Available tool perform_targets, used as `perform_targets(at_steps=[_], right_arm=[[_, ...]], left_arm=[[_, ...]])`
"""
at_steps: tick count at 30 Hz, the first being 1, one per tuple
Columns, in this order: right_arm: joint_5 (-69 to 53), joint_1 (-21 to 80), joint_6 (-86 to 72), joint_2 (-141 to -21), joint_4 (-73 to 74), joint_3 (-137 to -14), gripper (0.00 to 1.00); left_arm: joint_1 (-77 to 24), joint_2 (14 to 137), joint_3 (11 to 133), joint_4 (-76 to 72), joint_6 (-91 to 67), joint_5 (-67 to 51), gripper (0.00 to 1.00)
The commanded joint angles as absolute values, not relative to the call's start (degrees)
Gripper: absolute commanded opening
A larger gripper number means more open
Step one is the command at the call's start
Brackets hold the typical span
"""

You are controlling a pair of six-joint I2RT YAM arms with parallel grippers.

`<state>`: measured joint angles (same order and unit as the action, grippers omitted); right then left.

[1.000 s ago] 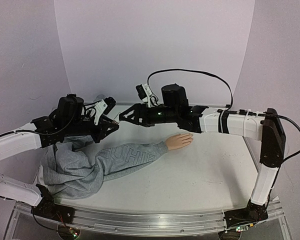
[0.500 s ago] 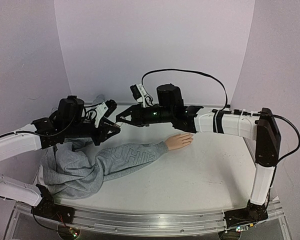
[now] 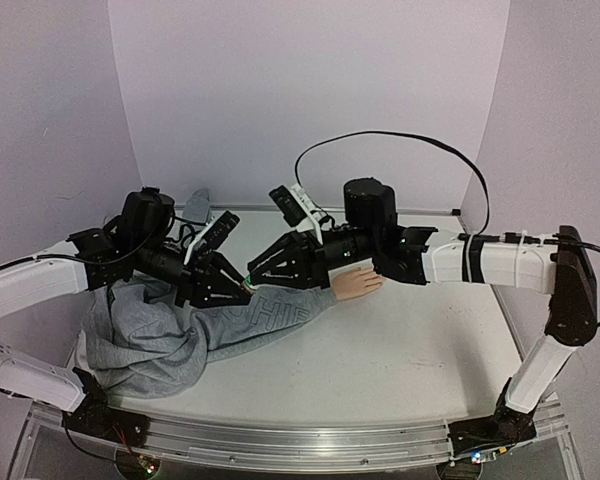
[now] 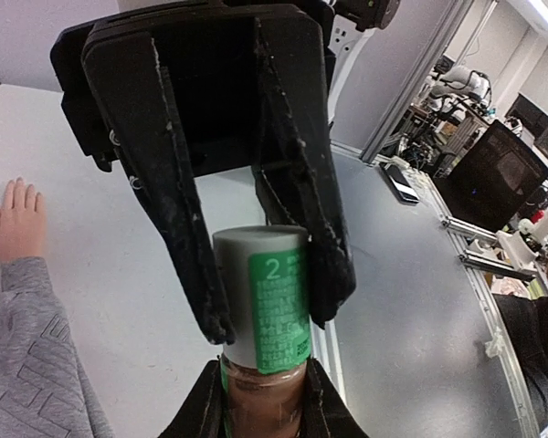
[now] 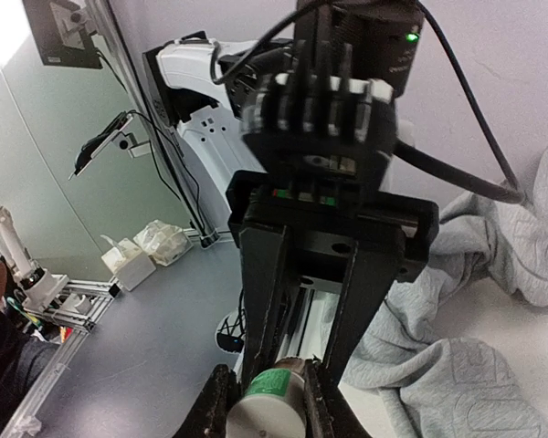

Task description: Paint the nails

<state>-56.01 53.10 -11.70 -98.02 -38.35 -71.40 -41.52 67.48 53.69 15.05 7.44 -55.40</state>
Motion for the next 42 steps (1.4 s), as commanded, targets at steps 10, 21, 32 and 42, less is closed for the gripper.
perform_targets(at_steps=[10, 21, 32, 42], right_arm=[[-43.42, 52.85, -14.37, -96.06, -36.20, -70.95, 0.66], [-31.26, 52.96, -32.12, -99.18, -33.51, -76.90, 0.84], [-27.82, 53.23, -40.25, -105.56, -34.58, -85.52, 0.68], [-30.67, 53.30, -40.60, -108.89, -35.39, -89.28, 0.34]], left_arm=[[-39.99, 64.50, 57.79, 8.62, 8.52, -40.02, 0.00], [-41.61, 60.22, 53.04, 8.70, 15.77, -12.01, 0.00], [-42.59, 61.25, 52.24, 8.79, 18.27, -8.50, 0.00], [-43.67, 62.18, 52.53, 8.78, 18.04, -9.43, 0.00]])
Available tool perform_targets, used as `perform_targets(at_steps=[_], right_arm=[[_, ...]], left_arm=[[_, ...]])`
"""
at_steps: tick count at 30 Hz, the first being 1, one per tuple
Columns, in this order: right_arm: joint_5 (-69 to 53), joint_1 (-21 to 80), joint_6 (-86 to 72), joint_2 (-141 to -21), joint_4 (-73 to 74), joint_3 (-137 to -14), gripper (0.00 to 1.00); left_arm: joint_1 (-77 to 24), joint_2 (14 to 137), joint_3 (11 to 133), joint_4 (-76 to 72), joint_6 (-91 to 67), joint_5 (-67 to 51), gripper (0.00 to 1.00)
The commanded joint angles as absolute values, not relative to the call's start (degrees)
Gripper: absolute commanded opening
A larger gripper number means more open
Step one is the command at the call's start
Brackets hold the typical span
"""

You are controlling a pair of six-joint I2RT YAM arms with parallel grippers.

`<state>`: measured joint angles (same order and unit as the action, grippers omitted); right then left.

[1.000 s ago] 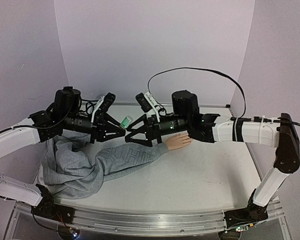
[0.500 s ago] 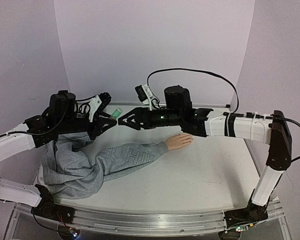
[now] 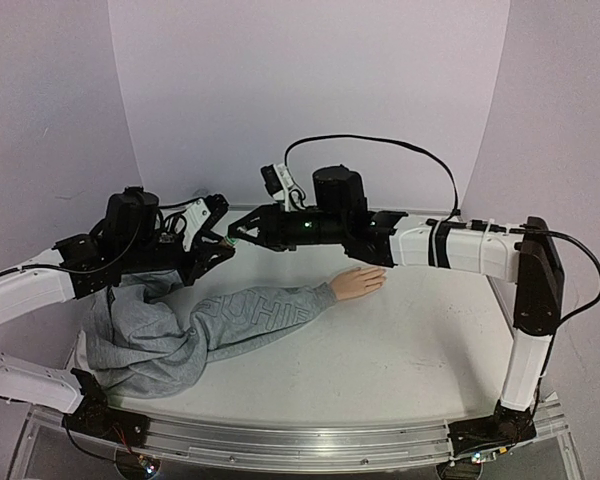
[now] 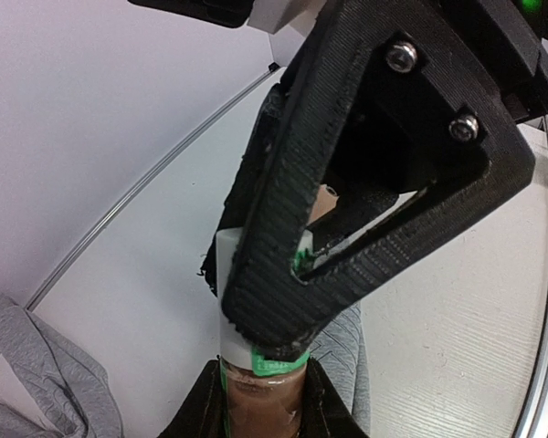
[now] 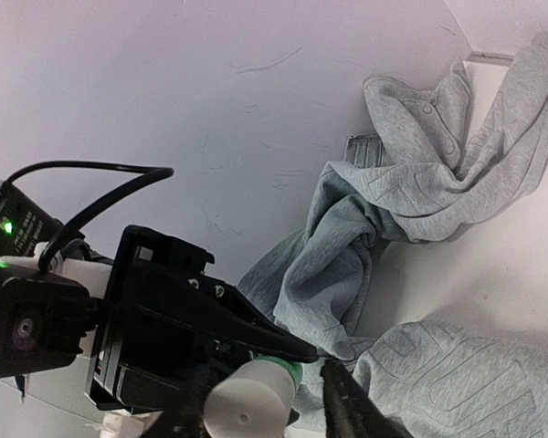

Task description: Paint the nails

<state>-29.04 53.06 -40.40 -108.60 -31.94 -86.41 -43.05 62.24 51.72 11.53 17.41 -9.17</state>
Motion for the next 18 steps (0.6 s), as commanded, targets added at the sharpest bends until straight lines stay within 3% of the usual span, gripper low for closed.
perform_targets(at_steps=[1, 5, 8, 13, 15, 18], right_arm=[[-31.24, 53.34, -40.40, -108.85, -35.53, -89.12, 0.30], [-34.98, 53.26, -37.52, -107.75, -36.78, -86.89, 0.16], [-40.59, 53.21, -30.15, -105.46, -37.12, -83.75, 0.10], [-65.22, 53.67, -11.29, -101.40, -37.03, -75.07, 0.12], [-65.07, 54.11, -5.90, -99.03, -35.63, -71.71, 0.09], [-63.59, 54.22, -4.75, -98.09, -35.60, -70.53, 0.07]], left_arm=[[-43.72, 62.07, 52.56, 8.79, 17.85, -9.64, 0.00], [-43.77, 61.52, 52.80, 8.91, 16.80, -13.88, 0.00], [-43.57, 60.42, 53.10, 9.39, 15.69, -24.79, 0.00], [-41.02, 61.14, 56.03, 9.57, 10.93, -57.68, 0.00], [-40.49, 63.63, 58.67, 9.58, 7.77, -67.06, 0.00], [-40.47, 66.05, 61.08, 9.64, 5.24, -69.85, 0.00]])
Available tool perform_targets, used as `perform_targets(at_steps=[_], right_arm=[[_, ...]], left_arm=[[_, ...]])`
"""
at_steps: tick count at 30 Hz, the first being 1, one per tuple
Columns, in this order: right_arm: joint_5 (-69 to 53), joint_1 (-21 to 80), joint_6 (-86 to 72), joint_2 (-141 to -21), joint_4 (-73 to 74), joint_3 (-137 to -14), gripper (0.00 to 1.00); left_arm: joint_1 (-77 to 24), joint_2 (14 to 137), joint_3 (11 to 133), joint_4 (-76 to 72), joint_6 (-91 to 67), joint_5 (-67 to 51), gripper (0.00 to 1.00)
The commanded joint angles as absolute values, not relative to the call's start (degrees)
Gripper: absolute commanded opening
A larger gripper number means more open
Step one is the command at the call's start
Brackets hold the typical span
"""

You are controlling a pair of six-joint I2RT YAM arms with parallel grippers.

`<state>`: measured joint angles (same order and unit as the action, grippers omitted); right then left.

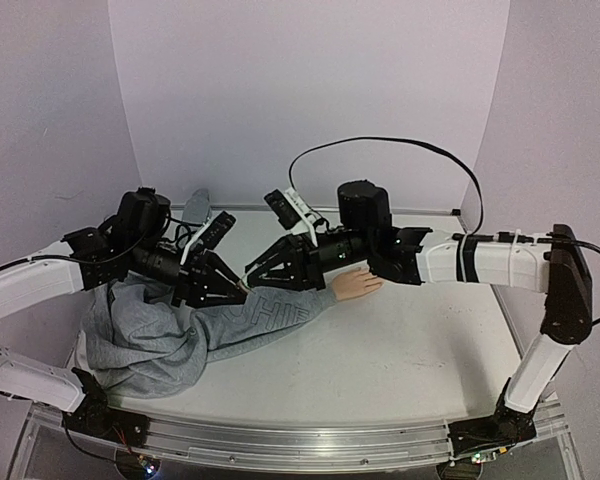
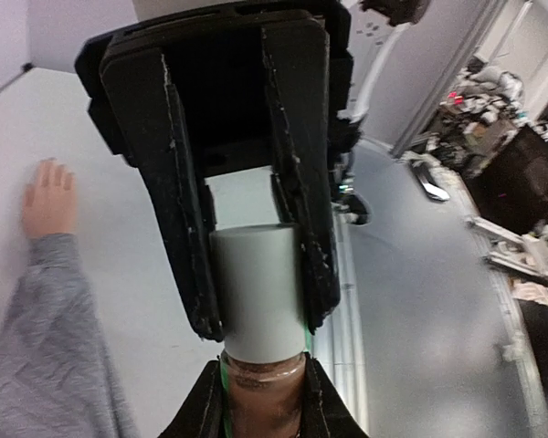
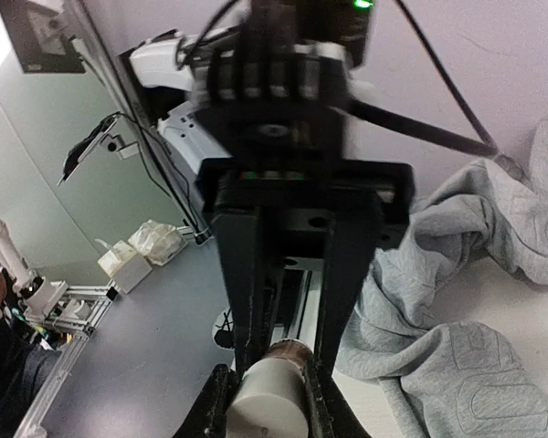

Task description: Paint the nails

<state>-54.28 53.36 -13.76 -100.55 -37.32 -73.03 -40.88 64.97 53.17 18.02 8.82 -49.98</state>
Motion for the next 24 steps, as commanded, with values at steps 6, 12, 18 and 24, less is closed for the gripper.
perform_targets(at_steps=[6, 12, 18, 24], right_arm=[[-57.02, 54.23, -6.61, -98.75, -35.77, -72.10, 0.19], [-39.30, 53.92, -11.85, -97.56, -31.70, -73.77, 0.60], [-30.85, 53.20, -18.37, -96.71, -25.78, -74.43, 0.85], [-29.61, 53.26, -28.97, -97.31, -28.88, -76.72, 0.84]], left_arm=[[-40.52, 66.01, 61.82, 9.58, 5.68, -57.89, 0.00], [-40.52, 63.78, 59.36, 9.58, 8.02, -43.82, 0.00], [-40.77, 61.20, 55.33, 9.50, 10.95, -30.91, 0.00], [-42.14, 60.61, 53.23, 9.58, 14.32, -17.04, 0.00]])
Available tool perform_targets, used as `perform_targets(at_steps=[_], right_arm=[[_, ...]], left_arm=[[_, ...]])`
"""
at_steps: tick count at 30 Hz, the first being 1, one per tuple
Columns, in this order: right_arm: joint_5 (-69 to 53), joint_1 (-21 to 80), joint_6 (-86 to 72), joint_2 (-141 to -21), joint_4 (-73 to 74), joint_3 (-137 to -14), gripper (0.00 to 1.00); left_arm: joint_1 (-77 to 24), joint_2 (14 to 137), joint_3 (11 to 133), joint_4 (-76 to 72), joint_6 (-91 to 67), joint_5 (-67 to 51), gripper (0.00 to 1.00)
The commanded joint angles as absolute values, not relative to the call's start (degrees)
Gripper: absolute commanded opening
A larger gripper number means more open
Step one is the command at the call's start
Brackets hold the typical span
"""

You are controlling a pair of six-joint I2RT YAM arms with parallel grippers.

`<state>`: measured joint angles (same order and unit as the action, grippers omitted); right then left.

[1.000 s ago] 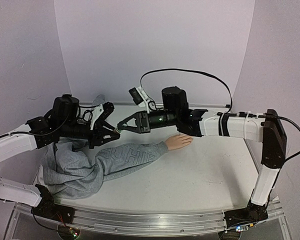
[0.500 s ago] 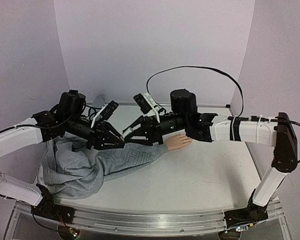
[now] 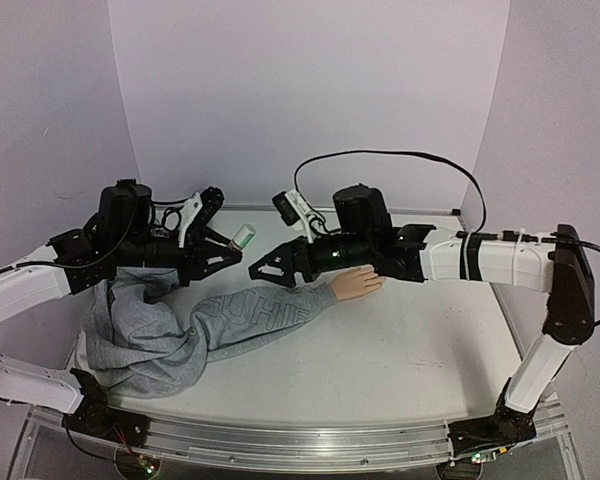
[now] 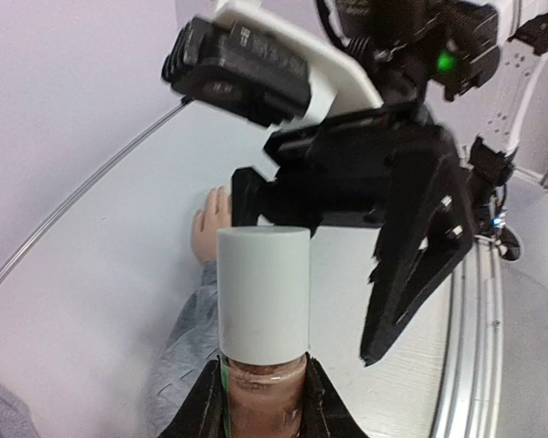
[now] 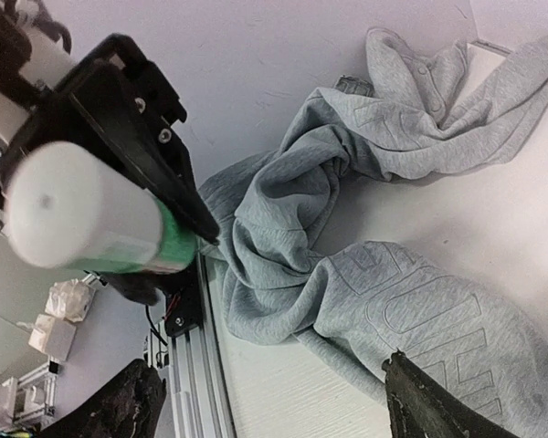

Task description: Paint the nails

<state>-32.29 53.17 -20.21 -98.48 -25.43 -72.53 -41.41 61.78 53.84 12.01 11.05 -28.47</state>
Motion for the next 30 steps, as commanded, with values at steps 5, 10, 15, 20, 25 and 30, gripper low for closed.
perform_targets(at_steps=[5, 10, 15, 20, 25, 30], right_arm=[[-29.14, 53.27, -33.98, -99.98, -32.02, -80.20, 0.78], [-29.59, 53.47, -36.52, -103.83, -32.29, -84.88, 0.66], [-29.81, 53.70, -36.78, -105.75, -32.69, -87.38, 0.48], [-33.22, 53.79, -35.36, -106.23, -33.36, -87.07, 0.18], [-40.75, 53.72, -28.32, -104.41, -36.28, -83.08, 0.00], [-59.93, 53.95, -13.72, -101.19, -38.92, -75.65, 0.00]], left_arm=[[-42.40, 60.82, 52.66, 9.58, 15.65, -15.21, 0.00], [-42.65, 60.89, 52.23, 9.58, 15.73, -15.16, 0.00], [-42.89, 60.69, 51.84, 9.58, 15.92, -15.53, 0.00], [-42.98, 60.10, 51.76, 9.58, 15.37, -18.55, 0.00], [-42.78, 60.04, 52.93, 9.58, 12.97, -28.60, 0.00], [-40.69, 62.45, 56.64, 9.47, 9.59, -58.72, 0.00]])
